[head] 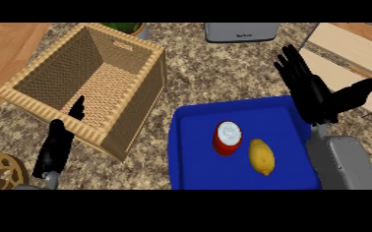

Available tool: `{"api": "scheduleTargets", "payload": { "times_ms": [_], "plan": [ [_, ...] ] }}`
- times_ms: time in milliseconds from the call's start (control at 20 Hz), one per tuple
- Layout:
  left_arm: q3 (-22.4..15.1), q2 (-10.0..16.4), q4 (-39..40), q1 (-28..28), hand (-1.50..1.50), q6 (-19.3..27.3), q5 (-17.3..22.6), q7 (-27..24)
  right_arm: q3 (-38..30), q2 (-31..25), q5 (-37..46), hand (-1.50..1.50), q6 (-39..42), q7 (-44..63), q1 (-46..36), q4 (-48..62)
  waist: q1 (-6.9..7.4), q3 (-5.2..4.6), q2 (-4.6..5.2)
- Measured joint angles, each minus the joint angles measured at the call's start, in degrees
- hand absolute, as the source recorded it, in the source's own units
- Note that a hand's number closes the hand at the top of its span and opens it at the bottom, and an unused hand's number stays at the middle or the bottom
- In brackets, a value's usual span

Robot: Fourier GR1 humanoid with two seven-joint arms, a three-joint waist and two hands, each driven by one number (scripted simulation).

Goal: Pick the lemon from the tray and place it in the tiered shelf

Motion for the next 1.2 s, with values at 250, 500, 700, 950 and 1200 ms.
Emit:
{"api": "scheduleTargets", "payload": {
  "times_ms": [250, 500, 700, 950, 1200],
  "plan": [
    [-1.7, 3.3, 0.9, -1.1, 0.0, -1.7, -7.2, -1.7, -3.4, -3.9, 2.5, -1.5, -3.5, 0.1, 5.7, -4.8, 0.77, -0.2, 2.14],
    [0.2, 4.5, 0.1, 1.3, 0.0, 1.0, -9.4, -3.0, -8.1, -3.5, 2.7, 1.5, -9.7, -1.0, 10.3, -3.6, -1.79, -0.32, 2.18],
    [1.9, 3.8, -0.7, 2.2, 0.0, 2.5, -9.4, -4.0, -11.0, -5.2, 11.8, -1.5, -20.0, -5.3, 16.1, -1.1, -2.19, -0.48, 2.67],
    [2.8, -1.4, -2.0, 0.9, 0.0, 2.4, -4.5, -4.9, -14.2, 1.2, 13.3, -1.5, -27.9, -16.6, 21.3, -2.7, -1.65, -0.55, 2.81],
    [3.1, -3.4, -1.7, -0.8, 0.0, 1.4, -2.9, -5.4, -11.7, 3.0, 12.8, -1.5, -23.2, -21.7, 28.3, -7.1, -0.09, -0.57, 2.91]
  ]
}}
